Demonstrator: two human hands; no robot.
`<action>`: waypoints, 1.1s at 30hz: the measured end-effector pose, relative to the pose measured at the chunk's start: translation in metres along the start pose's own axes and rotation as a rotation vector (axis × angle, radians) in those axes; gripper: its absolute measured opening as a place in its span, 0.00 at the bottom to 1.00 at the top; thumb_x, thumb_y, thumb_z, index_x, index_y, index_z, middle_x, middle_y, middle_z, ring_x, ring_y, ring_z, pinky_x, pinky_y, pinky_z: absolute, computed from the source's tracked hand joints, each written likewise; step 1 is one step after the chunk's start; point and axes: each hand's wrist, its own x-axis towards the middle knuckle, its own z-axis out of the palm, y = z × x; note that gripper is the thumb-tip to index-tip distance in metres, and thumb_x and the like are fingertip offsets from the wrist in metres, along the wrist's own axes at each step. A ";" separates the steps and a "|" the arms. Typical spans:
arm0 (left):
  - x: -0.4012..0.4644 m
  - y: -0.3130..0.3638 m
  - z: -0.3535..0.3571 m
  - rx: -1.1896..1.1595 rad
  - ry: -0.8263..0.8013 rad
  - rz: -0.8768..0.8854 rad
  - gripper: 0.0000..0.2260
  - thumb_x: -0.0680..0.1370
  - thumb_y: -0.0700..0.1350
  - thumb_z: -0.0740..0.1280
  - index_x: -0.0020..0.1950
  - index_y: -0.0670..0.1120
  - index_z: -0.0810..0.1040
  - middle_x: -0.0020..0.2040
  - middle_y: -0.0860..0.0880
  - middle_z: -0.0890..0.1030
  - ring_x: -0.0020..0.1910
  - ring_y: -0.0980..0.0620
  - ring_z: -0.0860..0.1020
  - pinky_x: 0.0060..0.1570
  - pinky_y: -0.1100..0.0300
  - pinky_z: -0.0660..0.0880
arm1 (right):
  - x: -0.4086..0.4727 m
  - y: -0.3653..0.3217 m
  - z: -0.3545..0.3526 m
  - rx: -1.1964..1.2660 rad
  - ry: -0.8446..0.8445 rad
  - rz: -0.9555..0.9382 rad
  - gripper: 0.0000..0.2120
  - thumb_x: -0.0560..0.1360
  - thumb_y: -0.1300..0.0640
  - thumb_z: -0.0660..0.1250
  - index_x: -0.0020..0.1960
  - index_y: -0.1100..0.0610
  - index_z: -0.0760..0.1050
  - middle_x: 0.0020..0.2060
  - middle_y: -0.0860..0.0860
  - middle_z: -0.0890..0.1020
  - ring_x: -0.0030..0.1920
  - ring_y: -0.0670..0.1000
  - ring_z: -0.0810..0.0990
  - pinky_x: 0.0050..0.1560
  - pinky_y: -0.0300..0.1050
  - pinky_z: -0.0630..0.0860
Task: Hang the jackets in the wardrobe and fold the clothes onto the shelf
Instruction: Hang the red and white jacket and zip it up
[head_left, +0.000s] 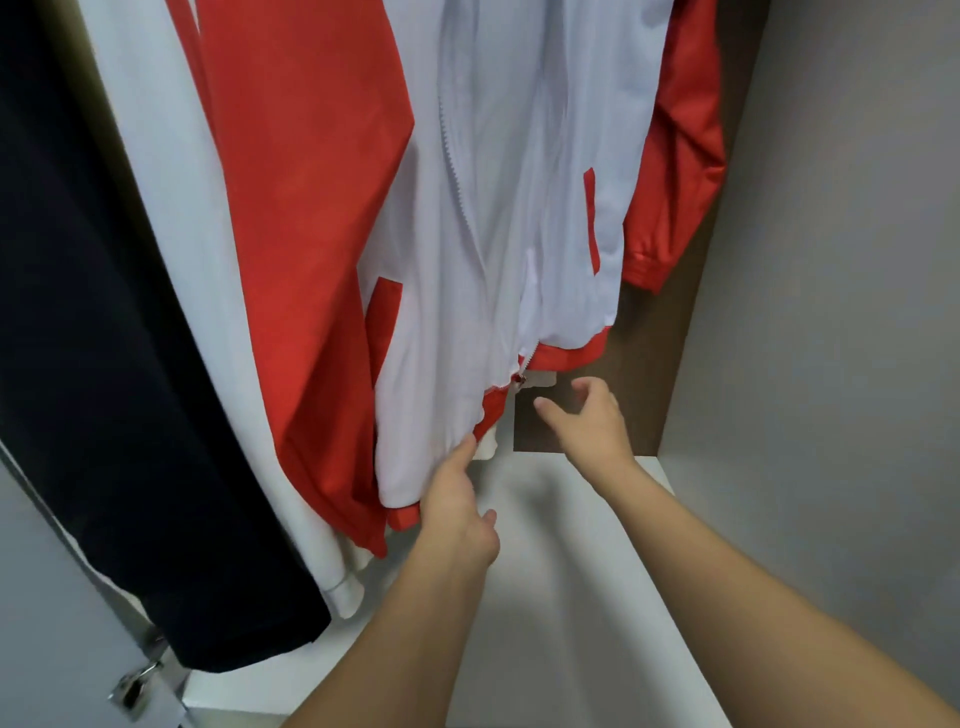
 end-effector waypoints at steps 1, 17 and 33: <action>0.003 0.001 -0.002 -0.030 -0.003 0.027 0.26 0.73 0.50 0.76 0.68 0.50 0.72 0.68 0.51 0.71 0.69 0.48 0.70 0.62 0.48 0.69 | 0.006 -0.003 0.003 0.010 -0.015 0.001 0.30 0.72 0.41 0.70 0.68 0.54 0.67 0.66 0.52 0.72 0.63 0.53 0.73 0.63 0.53 0.73; 0.005 0.006 -0.039 0.376 -0.436 0.103 0.17 0.67 0.39 0.72 0.55 0.42 0.80 0.51 0.45 0.83 0.48 0.48 0.81 0.50 0.55 0.77 | 0.012 -0.035 0.017 0.390 -0.122 0.225 0.04 0.75 0.57 0.63 0.46 0.54 0.77 0.41 0.53 0.82 0.40 0.56 0.78 0.41 0.45 0.79; -0.062 0.037 -0.010 0.480 -0.824 0.479 0.06 0.71 0.39 0.73 0.44 0.48 0.84 0.41 0.54 0.84 0.39 0.59 0.79 0.40 0.61 0.71 | -0.119 -0.040 -0.109 1.208 -0.129 0.539 0.04 0.67 0.61 0.69 0.41 0.56 0.77 0.35 0.50 0.75 0.34 0.46 0.69 0.36 0.36 0.67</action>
